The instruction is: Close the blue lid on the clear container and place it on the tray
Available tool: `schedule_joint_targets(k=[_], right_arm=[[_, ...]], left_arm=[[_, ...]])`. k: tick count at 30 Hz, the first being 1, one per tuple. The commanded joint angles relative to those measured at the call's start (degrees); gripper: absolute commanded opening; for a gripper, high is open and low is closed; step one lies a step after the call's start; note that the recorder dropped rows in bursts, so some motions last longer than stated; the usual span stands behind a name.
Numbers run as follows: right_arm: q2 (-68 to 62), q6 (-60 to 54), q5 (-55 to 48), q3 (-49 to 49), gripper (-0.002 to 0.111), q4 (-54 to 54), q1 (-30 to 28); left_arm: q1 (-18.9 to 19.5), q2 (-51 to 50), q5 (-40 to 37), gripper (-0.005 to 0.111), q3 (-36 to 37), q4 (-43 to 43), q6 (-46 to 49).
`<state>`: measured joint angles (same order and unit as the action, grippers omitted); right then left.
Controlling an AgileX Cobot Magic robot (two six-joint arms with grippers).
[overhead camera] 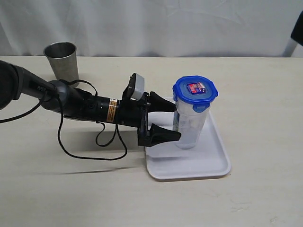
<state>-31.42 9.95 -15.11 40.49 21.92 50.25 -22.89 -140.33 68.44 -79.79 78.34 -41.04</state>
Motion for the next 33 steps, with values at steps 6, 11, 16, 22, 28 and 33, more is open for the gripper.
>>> schedule_joint_targets(k=[6, 11, 16, 22, 28, 33], right_arm=[[0.2, 0.3, 0.2, -0.3, 0.004, -0.4, -0.2], [0.2, 0.3, 0.2, -0.3, 0.004, -0.4, -0.2], [0.2, 0.3, 0.2, -0.3, 0.004, -0.4, -0.2], [0.2, 0.3, 0.2, -0.3, 0.004, -0.4, -0.2], [0.2, 0.3, 3.3, -0.3, 0.004, -0.2, -0.2], [0.2, 0.1, 3.7, -0.3, 0.004, 0.0, -0.2]], left_arm=[[2.6, 0.6, 1.5, 0.094, -0.3, 2.1, -2.4], [3.1, 2.9, 1.5, 0.062, -0.3, 6.6, -2.3], [5.7, 7.3, 1.5, 0.02, -0.3, 13.1, -6.0], [9.9, 12.1, 1.5, 0.0, -0.3, 16.9, -18.5], [10.5, 18.8, -2.8, 0.0, -0.3, 18.8, -32.8], [10.6, 28.2, -15.3, 0.0, 0.2, 21.6, -48.8]])
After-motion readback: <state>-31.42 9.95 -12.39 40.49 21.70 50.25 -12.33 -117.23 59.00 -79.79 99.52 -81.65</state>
